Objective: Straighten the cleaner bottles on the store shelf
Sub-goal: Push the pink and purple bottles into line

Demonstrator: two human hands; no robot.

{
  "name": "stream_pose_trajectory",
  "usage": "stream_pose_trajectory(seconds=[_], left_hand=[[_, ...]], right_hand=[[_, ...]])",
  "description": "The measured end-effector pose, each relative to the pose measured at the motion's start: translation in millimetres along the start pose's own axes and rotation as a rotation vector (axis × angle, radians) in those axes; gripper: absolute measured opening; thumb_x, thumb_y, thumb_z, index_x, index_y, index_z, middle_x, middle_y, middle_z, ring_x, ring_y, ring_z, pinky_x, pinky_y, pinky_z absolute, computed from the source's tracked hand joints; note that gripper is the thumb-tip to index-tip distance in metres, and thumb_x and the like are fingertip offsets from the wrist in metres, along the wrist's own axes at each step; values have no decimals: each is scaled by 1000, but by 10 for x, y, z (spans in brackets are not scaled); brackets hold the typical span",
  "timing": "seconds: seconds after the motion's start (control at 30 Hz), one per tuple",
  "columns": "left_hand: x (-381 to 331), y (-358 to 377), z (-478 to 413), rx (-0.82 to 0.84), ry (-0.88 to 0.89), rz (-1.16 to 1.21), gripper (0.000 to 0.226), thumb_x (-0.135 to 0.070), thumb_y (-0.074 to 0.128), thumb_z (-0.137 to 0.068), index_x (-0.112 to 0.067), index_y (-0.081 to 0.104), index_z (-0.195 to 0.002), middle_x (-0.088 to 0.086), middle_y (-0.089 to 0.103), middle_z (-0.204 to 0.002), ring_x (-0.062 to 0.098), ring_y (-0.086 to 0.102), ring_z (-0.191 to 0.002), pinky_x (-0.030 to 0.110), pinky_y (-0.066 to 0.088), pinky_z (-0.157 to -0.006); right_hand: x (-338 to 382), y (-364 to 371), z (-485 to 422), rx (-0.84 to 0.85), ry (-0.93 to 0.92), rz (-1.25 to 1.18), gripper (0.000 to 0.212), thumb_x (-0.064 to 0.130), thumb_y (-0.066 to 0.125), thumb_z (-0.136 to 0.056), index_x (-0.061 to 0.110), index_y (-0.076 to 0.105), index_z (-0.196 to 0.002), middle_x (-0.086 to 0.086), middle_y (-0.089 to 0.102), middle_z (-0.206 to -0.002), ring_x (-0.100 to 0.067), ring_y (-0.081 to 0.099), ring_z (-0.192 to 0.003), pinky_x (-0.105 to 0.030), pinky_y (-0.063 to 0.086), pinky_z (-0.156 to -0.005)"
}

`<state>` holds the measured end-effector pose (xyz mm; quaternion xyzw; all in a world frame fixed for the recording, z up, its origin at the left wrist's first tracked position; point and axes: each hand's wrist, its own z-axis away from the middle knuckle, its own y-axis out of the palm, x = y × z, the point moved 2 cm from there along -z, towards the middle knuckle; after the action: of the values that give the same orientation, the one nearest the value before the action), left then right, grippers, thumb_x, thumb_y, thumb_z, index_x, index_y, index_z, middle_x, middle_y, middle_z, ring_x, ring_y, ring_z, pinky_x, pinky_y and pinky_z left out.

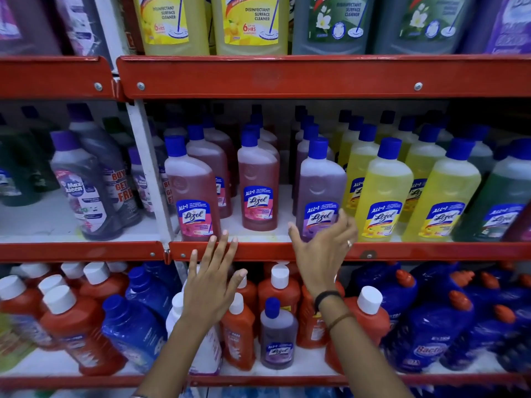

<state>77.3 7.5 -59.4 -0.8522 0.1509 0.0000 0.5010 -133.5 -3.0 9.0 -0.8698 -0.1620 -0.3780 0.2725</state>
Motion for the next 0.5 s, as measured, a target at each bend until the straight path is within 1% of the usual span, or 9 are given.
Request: stream_pose_trajectory(seconds=[0.03, 0.1, 0.17, 0.2, 0.27, 0.33, 0.43, 0.5], left_hand=[[47, -17, 18, -1, -12, -8, 62, -62, 10, -94, -32, 7, -149, -6, 10, -158, 16, 7, -146, 51, 9, -114], [134, -42, 51, 0, -17, -16, 62, -60, 10, -95, -31, 6, -149, -7, 10, -158, 15, 8, -146, 53, 11, -113], [201, -63, 73, 4, -2, -17, 62, -60, 10, -95, -30, 6, -149, -7, 10, -158, 12, 7, -145, 52, 11, -113], [223, -73, 76, 5, 6, -17, 62, -60, 10, -95, -30, 6, -149, -8, 10, -158, 11, 6, -145, 52, 10, -113], [266, -90, 81, 5, 18, -9, 62, -59, 11, -95, -30, 7, -150, -9, 11, -158, 10, 6, -145, 50, 8, -113], [286, -90, 83, 10, 33, -8, 61, -58, 11, -96, -30, 8, -150, -8, 13, -158, 9, 4, -145, 46, 2, -114], [316, -79, 89, 17, 37, 7, 60, -58, 10, -96, -32, 4, -150, -10, 10, -158, 6, -3, -145, 42, -4, -113], [325, -75, 90, 15, 33, 25, 59, -58, 10, -96, -33, 3, -150, -12, 7, -158, 5, -4, -145, 42, -5, -114]], right_hand=[[54, 1, 137, -18, -39, -89, 86, 42, 77, -68, 0, 34, -131, -24, 38, -133, -35, 37, -123, -37, 35, -103], [199, 45, 392, 33, -149, -225, 73, 37, 73, -73, 5, 37, -127, -19, 38, -131, -29, 36, -122, -30, 33, -102], [341, 170, 527, 116, -225, -266, 66, 38, 70, -76, 9, 37, -125, -15, 39, -129, -22, 35, -122, -28, 34, -101], [406, 251, 533, 154, -239, -259, 65, 36, 70, -76, 9, 37, -126, -15, 41, -129, -21, 36, -121, -29, 36, -101], [538, 448, 472, 214, -216, -203, 71, 32, 71, -76, 3, 36, -130, -19, 42, -131, -26, 37, -123, -36, 40, -103], [647, 636, 347, 242, -165, -92, 82, 32, 72, -73, -2, 30, -134, -23, 39, -134, -35, 37, -125, -44, 40, -105], [768, 865, 166, 262, -46, 77, 100, 40, 74, -69, -6, 20, -140, -26, 35, -138, -39, 36, -125, -43, 35, -105], [818, 977, 82, 254, 16, 105, 109, 45, 74, -68, -8, 14, -142, -26, 34, -139, -39, 36, -127, -41, 33, -106]])
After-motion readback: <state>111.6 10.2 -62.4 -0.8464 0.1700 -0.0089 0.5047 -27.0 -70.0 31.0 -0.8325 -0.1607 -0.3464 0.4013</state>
